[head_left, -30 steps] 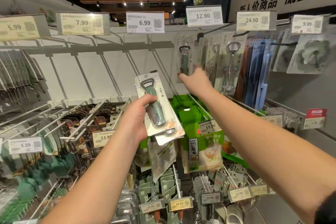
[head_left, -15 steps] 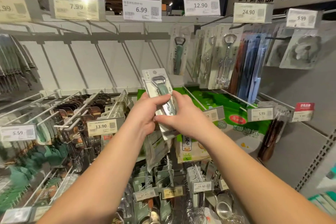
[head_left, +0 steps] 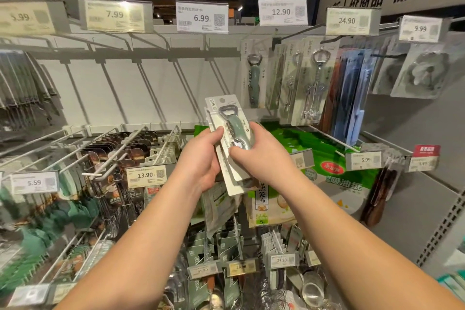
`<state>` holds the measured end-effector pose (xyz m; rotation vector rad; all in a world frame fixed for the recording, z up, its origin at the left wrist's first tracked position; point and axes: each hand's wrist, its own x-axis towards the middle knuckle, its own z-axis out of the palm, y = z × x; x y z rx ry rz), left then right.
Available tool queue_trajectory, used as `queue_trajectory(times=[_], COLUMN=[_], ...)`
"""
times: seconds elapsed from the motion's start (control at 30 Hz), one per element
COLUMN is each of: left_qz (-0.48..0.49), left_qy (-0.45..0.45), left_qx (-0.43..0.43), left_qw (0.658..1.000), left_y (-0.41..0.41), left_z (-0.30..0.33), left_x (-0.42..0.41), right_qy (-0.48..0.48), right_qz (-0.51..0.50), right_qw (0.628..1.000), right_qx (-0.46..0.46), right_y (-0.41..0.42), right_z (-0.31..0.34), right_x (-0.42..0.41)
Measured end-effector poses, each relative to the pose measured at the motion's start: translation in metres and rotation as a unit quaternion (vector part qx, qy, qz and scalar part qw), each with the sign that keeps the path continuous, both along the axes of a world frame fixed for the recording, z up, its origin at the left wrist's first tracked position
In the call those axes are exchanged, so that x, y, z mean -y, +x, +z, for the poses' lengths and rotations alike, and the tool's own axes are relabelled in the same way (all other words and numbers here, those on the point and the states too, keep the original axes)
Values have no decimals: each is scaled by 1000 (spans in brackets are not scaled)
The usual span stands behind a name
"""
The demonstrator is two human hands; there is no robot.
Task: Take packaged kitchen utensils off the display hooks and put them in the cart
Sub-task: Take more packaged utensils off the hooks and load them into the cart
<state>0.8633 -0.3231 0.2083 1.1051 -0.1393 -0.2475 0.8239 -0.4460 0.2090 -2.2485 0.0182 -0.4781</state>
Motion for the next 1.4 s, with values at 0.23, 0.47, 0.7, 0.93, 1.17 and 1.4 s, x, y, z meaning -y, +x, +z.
queue_trajectory(times=[0.23, 0.47, 0.7, 0.93, 1.17, 1.4], left_qz=[15, 85, 89, 83, 77, 76], left_qy=[-5, -16, -40, -46, -44, -39], left_qx=[11, 6, 36, 29, 14, 23], left_qw=[1000, 996, 995, 995, 996, 996], left_y=[-1, 6, 9, 19, 18, 17], left_z=[-1, 0, 9, 19, 16, 18], left_x=[1, 0, -11, -4, -9, -9], right_qy=[59, 191, 152, 144, 122, 74], right_qz=[-3, -19, -73, -114, -128, -142], right_qw=[998, 981, 982, 970, 967, 972], right_qx=[-17, 16, 86, 159, 184, 172], right_y=[7, 10, 1, 11, 17, 30], right_z=[4, 0, 8, 28, 42, 49], right_x=[3, 8, 29, 48, 48, 52])
